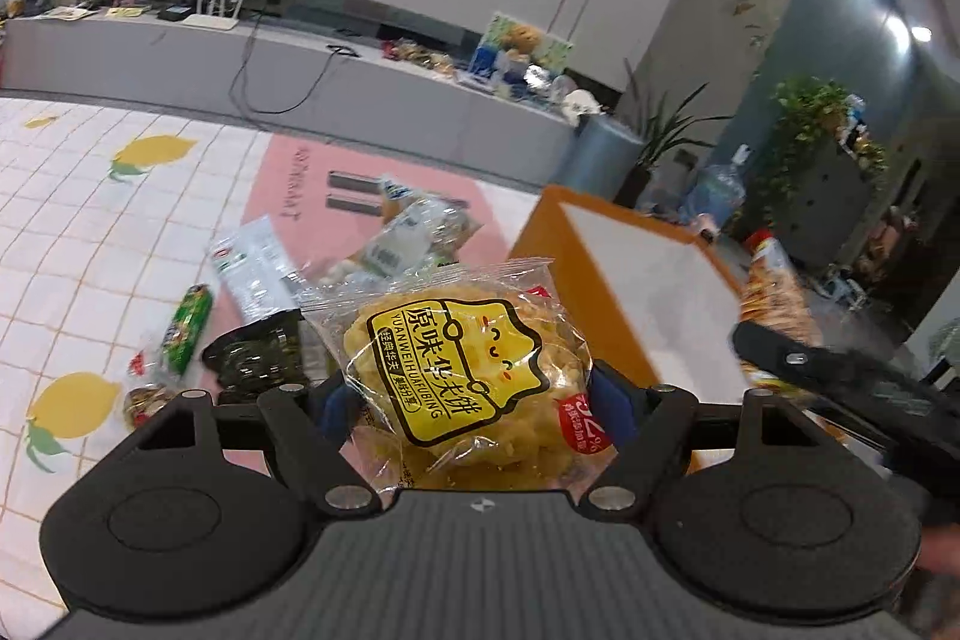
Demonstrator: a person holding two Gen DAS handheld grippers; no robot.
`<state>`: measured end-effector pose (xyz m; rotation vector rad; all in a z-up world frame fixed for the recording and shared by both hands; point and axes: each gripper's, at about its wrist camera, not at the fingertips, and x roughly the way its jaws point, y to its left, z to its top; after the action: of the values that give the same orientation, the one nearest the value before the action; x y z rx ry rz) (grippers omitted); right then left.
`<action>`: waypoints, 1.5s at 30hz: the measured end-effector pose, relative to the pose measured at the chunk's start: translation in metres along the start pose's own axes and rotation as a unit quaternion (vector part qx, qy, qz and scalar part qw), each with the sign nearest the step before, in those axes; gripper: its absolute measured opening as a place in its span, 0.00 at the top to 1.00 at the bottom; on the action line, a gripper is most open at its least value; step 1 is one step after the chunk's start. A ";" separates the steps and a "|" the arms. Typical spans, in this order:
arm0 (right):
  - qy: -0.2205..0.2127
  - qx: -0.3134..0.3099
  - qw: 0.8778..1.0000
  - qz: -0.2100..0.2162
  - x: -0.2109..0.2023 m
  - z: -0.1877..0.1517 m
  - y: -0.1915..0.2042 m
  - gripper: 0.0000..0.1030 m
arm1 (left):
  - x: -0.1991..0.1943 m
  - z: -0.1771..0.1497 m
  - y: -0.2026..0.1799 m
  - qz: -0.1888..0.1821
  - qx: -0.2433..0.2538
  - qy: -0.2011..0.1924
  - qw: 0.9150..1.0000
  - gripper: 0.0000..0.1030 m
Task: Organize snacks
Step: 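Carry the peanut bag into the orange box and open the right gripper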
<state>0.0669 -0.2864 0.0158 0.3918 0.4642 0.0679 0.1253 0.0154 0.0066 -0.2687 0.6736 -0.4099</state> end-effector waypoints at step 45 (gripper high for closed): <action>0.040 0.010 0.999 -0.019 -0.009 0.009 -0.038 0.25 | -0.004 -0.005 -0.059 -0.051 0.038 0.025 0.998 0.14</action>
<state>0.0625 -0.3266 0.0125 0.4004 0.5509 0.0422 0.1028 -0.0352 0.0269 -0.2214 0.6940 -0.5403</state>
